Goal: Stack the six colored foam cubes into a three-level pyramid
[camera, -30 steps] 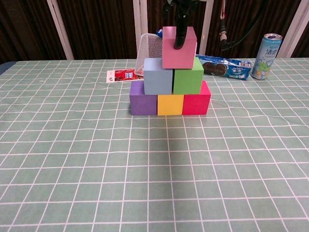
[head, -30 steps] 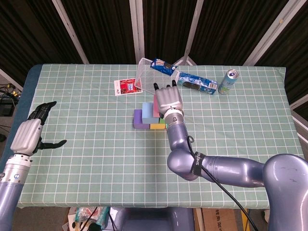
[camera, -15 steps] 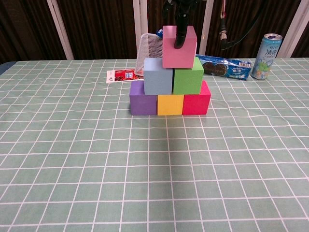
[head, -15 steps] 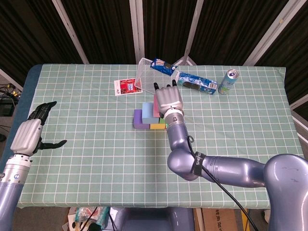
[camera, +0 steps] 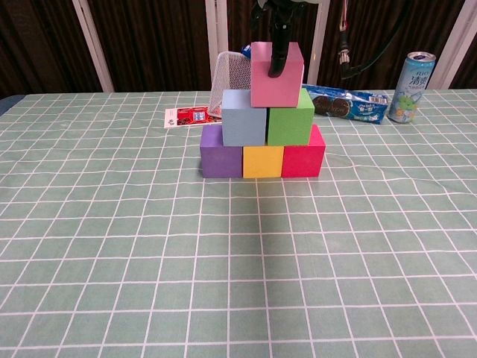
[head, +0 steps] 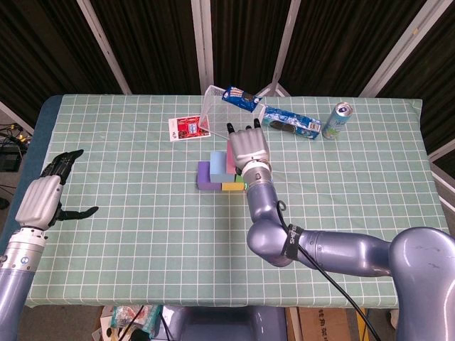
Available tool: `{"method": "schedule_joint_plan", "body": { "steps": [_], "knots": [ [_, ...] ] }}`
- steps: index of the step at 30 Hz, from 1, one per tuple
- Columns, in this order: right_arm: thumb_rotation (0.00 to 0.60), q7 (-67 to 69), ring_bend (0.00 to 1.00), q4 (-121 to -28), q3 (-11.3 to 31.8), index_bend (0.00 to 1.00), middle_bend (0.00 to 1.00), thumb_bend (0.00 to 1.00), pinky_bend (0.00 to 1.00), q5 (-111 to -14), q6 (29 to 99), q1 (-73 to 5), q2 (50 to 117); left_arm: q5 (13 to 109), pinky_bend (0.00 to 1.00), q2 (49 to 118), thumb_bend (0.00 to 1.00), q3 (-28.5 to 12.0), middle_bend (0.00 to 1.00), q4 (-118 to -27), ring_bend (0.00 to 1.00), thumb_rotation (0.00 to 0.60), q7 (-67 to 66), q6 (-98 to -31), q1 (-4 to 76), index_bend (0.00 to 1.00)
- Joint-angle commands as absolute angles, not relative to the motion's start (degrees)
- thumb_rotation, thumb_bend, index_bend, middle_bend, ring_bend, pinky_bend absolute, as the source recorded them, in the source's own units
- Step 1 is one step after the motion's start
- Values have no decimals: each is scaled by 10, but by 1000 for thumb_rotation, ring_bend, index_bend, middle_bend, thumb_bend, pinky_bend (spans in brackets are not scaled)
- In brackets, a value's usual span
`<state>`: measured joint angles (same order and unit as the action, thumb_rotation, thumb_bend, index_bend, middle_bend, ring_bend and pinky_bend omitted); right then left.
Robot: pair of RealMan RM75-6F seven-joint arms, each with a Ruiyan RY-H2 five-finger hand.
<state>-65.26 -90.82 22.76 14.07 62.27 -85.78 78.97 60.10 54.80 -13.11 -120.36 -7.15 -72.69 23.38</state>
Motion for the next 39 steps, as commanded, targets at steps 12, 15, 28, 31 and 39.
{"method": "schedule_joint_plan", "body": {
  "steps": [12,15,28,31,39],
  "knots": [
    [600,-655,210,-906,230,0,366,288,0,139,623,-855,794,600,90,548,100,-132,60,-1204,2,600,-72,-727,234,0],
    [600,-655,207,-905,231,0,366,288,0,137,623,-855,795,600,90,547,100,-131,60,-1204,2,600,-72,-726,234,0],
    [600,-655,196,-902,230,0,366,288,0,128,621,-850,800,597,81,547,100,-131,59,-1205,2,600,-75,-725,235,0],
    [600,-655,189,-901,231,0,366,288,0,127,620,-849,801,596,81,547,100,-131,59,-1205,2,600,-75,-724,235,0],
    [600,-656,165,-902,231,0,275,288,0,125,620,-847,802,595,80,546,100,-131,59,-1205,2,600,-75,-724,235,0]
  ]
}}
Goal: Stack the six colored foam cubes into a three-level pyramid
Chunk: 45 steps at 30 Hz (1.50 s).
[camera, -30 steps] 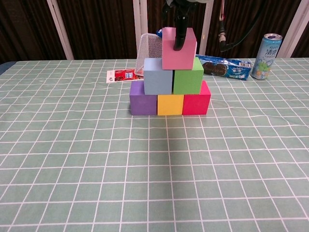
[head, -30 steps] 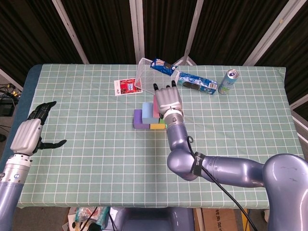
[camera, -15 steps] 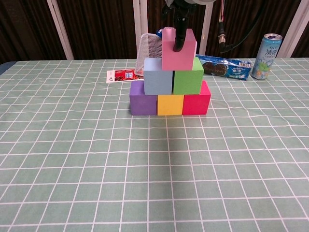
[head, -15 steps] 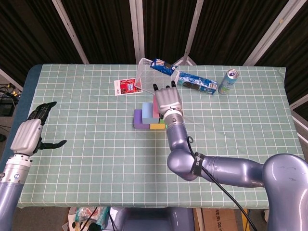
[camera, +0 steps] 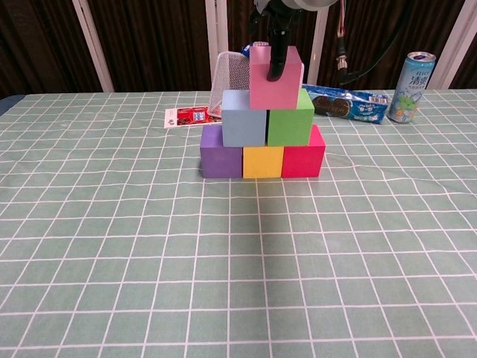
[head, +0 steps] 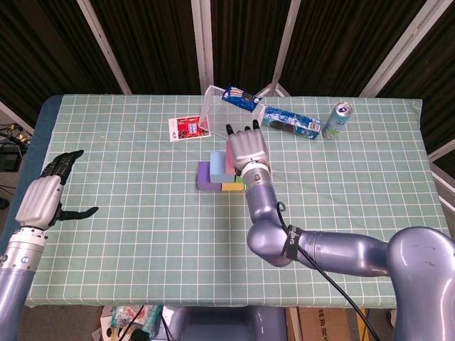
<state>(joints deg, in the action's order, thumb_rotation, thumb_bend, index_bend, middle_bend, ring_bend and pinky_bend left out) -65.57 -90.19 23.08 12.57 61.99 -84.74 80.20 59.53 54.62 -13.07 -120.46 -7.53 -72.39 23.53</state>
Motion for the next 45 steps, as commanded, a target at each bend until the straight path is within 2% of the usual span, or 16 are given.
{"method": "schedule_joint_plan", "body": {
  "steps": [1,10,19,26,31,35,40,45],
  "knots": [
    [600,-656,163,-903,231,0,263,288,0,125,620,-847,802,595,80,546,100,-131,59,-1205,2,600,-75,-724,235,0],
    [600,-653,154,-909,232,0,183,288,0,122,622,-844,800,597,75,545,100,-130,59,-1206,2,600,-75,-724,235,0],
    [600,-652,47,-938,236,0,15,288,0,126,637,-839,786,598,75,544,100,-131,59,-1206,2,600,-73,-725,234,0],
    [600,-631,0,-1020,241,0,0,288,0,107,656,-809,728,606,75,543,100,-129,59,-1208,2,600,-74,-728,233,0],
    [600,-578,0,-1092,232,0,0,288,0,34,672,-751,659,611,75,543,100,-128,58,-1210,2,600,-75,-733,230,0],
    [600,-503,0,-1144,211,0,0,288,0,-63,689,-675,604,611,75,547,100,-126,57,-1207,2,600,-80,-737,229,0],
    [600,-397,0,-1177,167,0,0,288,0,-179,703,-565,555,611,75,559,100,-121,54,-1203,2,600,-96,-738,231,0],
    [600,-322,0,-1173,120,0,0,288,0,-265,708,-483,540,609,75,572,100,-116,51,-1199,2,600,-113,-738,235,0]
  ]
}}
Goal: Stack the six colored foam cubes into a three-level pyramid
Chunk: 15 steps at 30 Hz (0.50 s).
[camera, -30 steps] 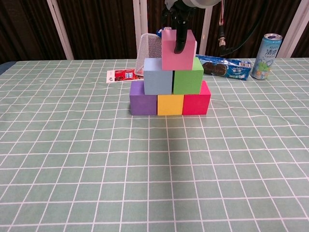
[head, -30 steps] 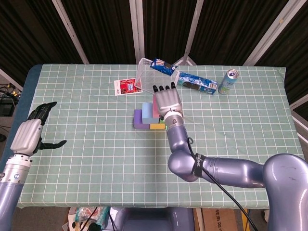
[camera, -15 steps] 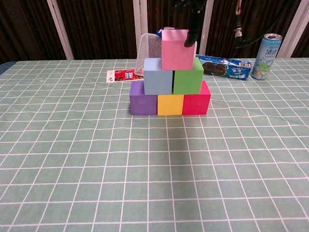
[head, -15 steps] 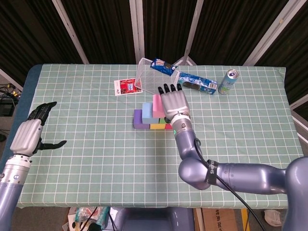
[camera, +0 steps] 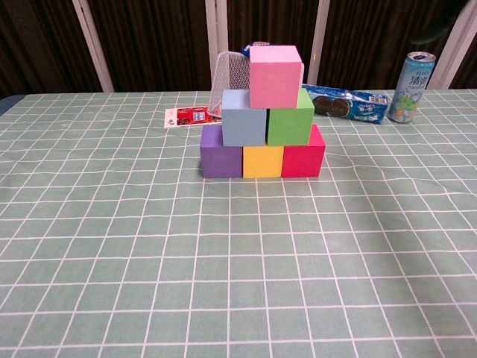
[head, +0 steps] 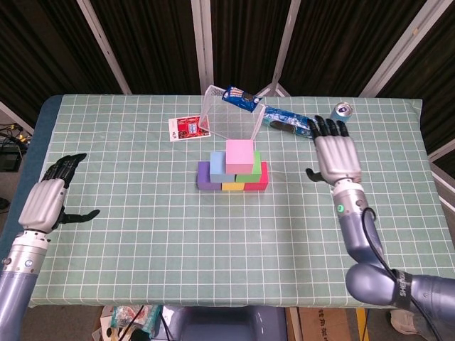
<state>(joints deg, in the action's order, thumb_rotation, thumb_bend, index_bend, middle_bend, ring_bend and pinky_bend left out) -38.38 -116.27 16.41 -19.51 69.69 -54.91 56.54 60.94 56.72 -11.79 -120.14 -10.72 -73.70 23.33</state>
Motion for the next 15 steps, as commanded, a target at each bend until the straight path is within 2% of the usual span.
{"method": "schedule_joint_plan", "body": {
  "steps": [1,7,15],
  "knots": [
    [600,-306,0,-1170,111,0,0,288,0,-283,711,-466,539,609,75,576,100,-115,51,-1198,2,600,-116,-739,235,0],
    [600,-204,0,-1128,53,0,0,288,0,-432,744,-366,553,598,75,610,100,-117,49,-1186,2,600,-130,-750,240,0],
    [600,-123,0,-1082,43,0,0,288,0,-509,742,-310,570,550,75,639,119,-126,49,-1179,2,600,-160,-734,261,0]
  ]
}}
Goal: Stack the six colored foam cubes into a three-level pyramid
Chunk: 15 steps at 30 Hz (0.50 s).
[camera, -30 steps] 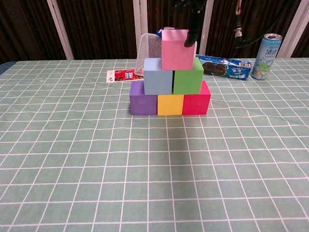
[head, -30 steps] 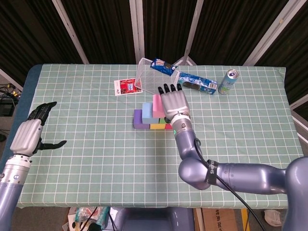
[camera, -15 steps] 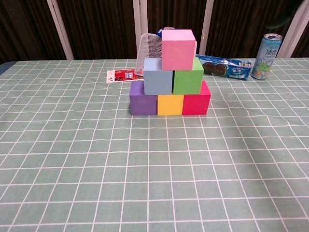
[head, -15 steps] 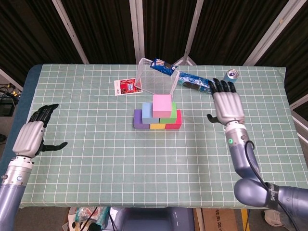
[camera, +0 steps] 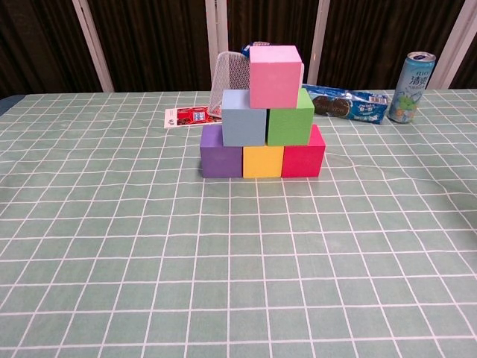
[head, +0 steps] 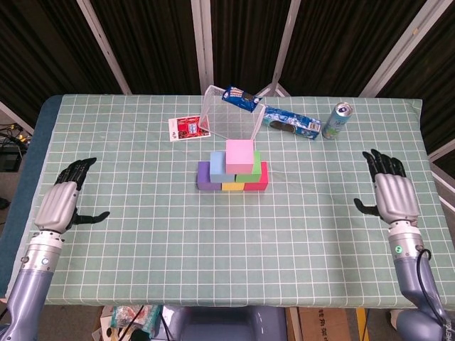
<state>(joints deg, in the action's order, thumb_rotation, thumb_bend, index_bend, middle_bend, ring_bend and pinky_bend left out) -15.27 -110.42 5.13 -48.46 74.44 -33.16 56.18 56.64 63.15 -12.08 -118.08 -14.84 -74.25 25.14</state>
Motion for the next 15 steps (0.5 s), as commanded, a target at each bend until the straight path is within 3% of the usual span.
{"method": "schedule_joint_plan", "body": {
  "steps": [1,15],
  "knots": [
    [600,-118,0,-1077,43,0,0,288,0,-513,736,-308,571,542,75,641,124,-128,50,-1179,2,600,-164,-730,266,0],
    [600,-57,0,-1047,71,0,0,288,0,-536,675,-292,554,427,75,716,138,-151,52,-1149,2,600,-277,-709,353,0]
  ]
}}
